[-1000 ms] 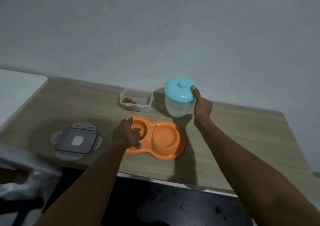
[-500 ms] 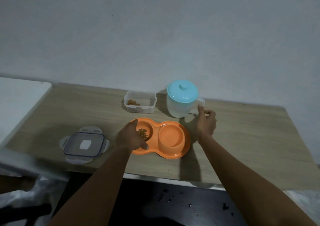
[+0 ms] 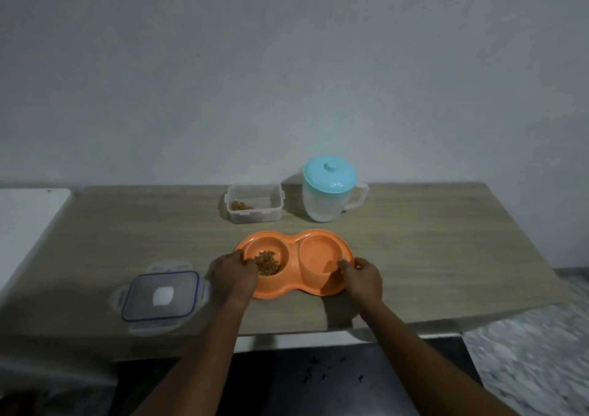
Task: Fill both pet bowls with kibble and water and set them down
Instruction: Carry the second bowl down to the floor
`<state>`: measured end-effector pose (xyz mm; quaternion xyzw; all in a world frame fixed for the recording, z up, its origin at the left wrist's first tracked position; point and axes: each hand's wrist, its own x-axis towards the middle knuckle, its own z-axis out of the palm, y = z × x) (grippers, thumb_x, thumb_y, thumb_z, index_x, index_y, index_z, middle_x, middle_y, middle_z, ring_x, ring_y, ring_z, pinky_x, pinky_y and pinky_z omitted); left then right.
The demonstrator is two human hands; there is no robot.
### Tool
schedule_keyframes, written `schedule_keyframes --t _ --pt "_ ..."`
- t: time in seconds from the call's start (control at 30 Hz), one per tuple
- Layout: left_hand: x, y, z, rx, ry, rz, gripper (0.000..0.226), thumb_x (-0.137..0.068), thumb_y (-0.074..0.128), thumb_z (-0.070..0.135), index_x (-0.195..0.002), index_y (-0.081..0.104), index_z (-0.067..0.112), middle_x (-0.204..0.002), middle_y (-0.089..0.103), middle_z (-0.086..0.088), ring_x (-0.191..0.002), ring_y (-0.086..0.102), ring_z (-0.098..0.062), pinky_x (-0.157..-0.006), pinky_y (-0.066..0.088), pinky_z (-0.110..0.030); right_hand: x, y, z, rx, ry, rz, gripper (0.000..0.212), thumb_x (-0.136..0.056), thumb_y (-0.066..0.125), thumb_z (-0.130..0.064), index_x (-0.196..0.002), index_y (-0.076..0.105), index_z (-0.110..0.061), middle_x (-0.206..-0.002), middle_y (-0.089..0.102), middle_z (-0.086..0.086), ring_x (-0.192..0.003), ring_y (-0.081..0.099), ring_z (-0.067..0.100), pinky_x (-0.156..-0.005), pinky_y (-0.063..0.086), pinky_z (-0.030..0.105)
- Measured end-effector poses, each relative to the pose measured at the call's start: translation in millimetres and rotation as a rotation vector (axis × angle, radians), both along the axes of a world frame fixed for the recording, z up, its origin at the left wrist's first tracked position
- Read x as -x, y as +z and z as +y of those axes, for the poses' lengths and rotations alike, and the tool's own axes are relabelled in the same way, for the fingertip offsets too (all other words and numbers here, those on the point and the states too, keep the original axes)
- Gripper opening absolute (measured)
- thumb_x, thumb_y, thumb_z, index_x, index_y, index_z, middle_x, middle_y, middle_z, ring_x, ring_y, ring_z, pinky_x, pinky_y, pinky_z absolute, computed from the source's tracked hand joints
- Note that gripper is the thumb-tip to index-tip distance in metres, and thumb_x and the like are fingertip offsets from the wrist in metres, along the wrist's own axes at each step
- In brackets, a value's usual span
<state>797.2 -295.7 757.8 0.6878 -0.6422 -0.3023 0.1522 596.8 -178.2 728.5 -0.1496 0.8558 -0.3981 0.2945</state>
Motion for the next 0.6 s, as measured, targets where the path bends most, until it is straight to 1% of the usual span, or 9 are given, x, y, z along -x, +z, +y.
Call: schedule_keyframes --t 0.07,0.1,0.17,0.23,0.3,0.4,0.47,0.53,0.6 --pt "-1.1 1.2 -2.6 -0.029 0.002 0.002 0.031 -0.087 0.054 0.026 -0.109 0.074 0.016 -0.097 0.072 -0.015 -0.092 0.065 -0.036 -0.089 0.052 -0.044 5.3 5.4 2.7 0.03 -0.014 -0.06 0.034 -0.094 0.069 -0.034 -0.12 0.069 -0.012 -0.105 0.066 0.005 -0.097 0.058 0.023 -0.089 0.048 0.038" --pt "-0.9 1.1 -3.4 -0.034 0.002 0.0 0.031 -0.087 0.054 0.026 -0.108 0.074 0.017 -0.097 0.072 -0.015 -0.092 0.064 -0.036 -0.089 0.052 -0.043 7.5 6.2 5.7 0.043 -0.019 -0.078 0.039 -0.093 0.071 -0.034 -0.124 0.068 -0.011 -0.108 0.066 0.007 -0.099 0.058 0.023 -0.089 0.047 0.037" --pt "2.0 4.8 0.4 -0.032 0.004 0.01 0.031 -0.087 0.053 0.027 -0.107 0.074 0.018 -0.098 0.072 -0.013 -0.09 0.064 -0.035 -0.087 0.052 -0.042 9.9 8.6 12.5 0.083 -0.047 -0.105 0.045 -0.091 0.073 -0.034 -0.129 0.066 -0.011 -0.117 0.069 0.009 -0.102 0.059 0.023 -0.092 0.049 0.039" --pt "9.4 15.4 11.3 -0.009 0.004 0.029 0.03 -0.087 0.052 0.03 -0.107 0.073 0.02 -0.099 0.072 -0.011 -0.09 0.065 -0.034 -0.086 0.052 -0.04 14.4 11.4 23.5 0.148 -0.103 -0.158 0.047 -0.09 0.074 -0.034 -0.13 0.065 -0.012 -0.12 0.069 0.01 -0.104 0.062 0.025 -0.094 0.052 0.042" --pt "20.1 28.3 26.1 0.005 0.015 0.076 0.029 -0.088 0.053 0.028 -0.107 0.074 0.018 -0.102 0.071 -0.011 -0.094 0.064 -0.035 -0.086 0.049 -0.036 23.3 15.4 38.0 0.209 -0.147 -0.203 0.047 -0.089 0.074 -0.033 -0.13 0.065 -0.012 -0.12 0.068 0.01 -0.107 0.063 0.027 -0.095 0.053 0.043" --pt "46.0 49.2 58.5 0.009 0.048 0.231 0.029 -0.09 0.057 0.02 -0.111 0.073 0.009 -0.111 0.07 -0.016 -0.101 0.062 -0.036 -0.083 0.042 -0.032 45.1 24.9 68.8 0.287 -0.179 -0.232 0.047 -0.088 0.075 -0.035 -0.129 0.067 -0.014 -0.12 0.069 0.009 -0.109 0.064 0.028 -0.096 0.054 0.045" --pt "71.0 60.4 86.1 0.027 0.045 0.271 0.031 -0.091 0.057 0.019 -0.117 0.072 0.012 -0.114 0.07 -0.013 -0.104 0.062 -0.033 -0.081 0.039 -0.03 66.7 34.2 95.9 0.324 -0.198 -0.237 0.049 -0.081 0.077 -0.04 -0.124 0.069 -0.017 -0.116 0.072 0.009 -0.106 0.067 0.029 -0.097 0.056 0.051" --pt "99.8 69.1 115.1 0.045 0.043 0.281 0.033 -0.09 0.058 0.02 -0.121 0.07 0.017 -0.117 0.07 -0.01 -0.107 0.062 -0.033 -0.085 0.042 -0.031 94.8 42.3 126.5 0.367 -0.217 -0.237 0.052 -0.071 0.078 -0.044 -0.116 0.073 -0.019 -0.109 0.074 0.009 -0.102 0.07 0.029 -0.094 0.058 0.053" --pt "133.0 73.3 145.3 0.044 0.042 0.304 0.035 -0.087 0.06 0.022 -0.121 0.071 0.019 -0.119 0.071 -0.008 -0.109 0.062 -0.034 -0.093 0.046 -0.035 130.2 50.5 161.5 0.396 -0.231 -0.225 0.057 -0.061 0.078 -0.048 -0.109 0.074 -0.019 -0.105 0.075 0.008 -0.099 0.071 0.029 -0.092 0.06 0.053"
